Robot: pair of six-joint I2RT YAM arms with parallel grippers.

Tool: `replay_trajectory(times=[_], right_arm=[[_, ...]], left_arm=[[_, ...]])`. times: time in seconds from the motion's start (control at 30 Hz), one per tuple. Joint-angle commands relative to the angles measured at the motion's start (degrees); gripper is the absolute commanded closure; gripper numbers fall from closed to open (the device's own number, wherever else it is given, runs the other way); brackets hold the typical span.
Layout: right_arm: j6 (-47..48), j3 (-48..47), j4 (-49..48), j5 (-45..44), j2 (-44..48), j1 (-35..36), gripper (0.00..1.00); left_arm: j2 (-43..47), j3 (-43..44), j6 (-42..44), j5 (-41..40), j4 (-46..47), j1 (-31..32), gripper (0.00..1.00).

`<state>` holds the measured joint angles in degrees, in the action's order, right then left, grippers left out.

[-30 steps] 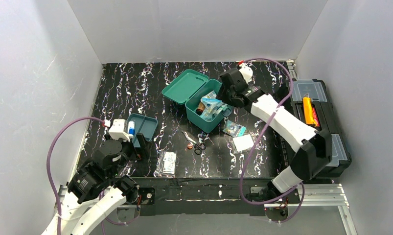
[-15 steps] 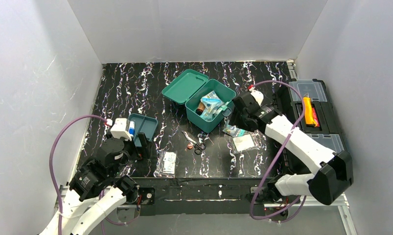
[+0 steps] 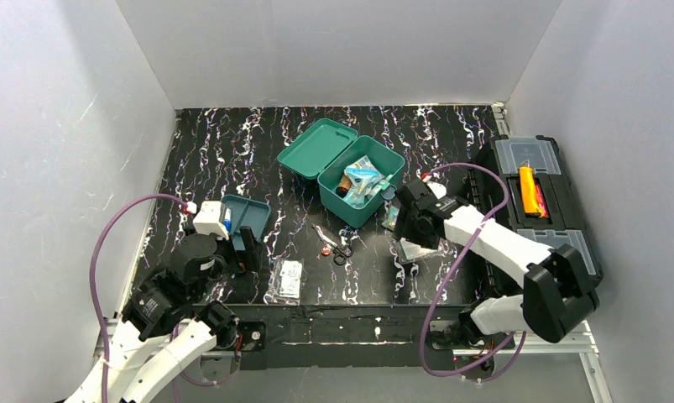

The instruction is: Organize the medicine kit

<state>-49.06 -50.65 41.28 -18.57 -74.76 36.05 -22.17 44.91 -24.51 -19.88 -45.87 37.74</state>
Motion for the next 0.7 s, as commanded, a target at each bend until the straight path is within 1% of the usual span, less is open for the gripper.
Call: replay_trajectory(times=[0.0,0.17,0.3,0.47,0.67], right_arm=[[2.59,-0.39,-4.96,1.41,-3.24,-0.19,0.27],[3.61,-2.02,-5.61,1.56,-8.35,-0.19,0.26],[3.21,-2.20,-5.66,0.29,-11.05,-0.19,0.28],[3.10,-1.18,-7.00,0.23,-12.30,-0.17,0.36],[2.65,-0.13,-7.39,0.07,-13.51,-0.15,0.52]], left_arm=[[-0.45,0.18,0.34,0.19,0.48,0.23,0.02],[-0.22,0.18,0.33,0.13,0.39,0.16,0.02],[0.18,0.09,0.30,-0.01,0.39,0.18,0.02],[0.17,0.09,0.27,0.09,0.47,0.22,0.02],[0.14,0.09,0.34,0.19,0.44,0.15,0.02]])
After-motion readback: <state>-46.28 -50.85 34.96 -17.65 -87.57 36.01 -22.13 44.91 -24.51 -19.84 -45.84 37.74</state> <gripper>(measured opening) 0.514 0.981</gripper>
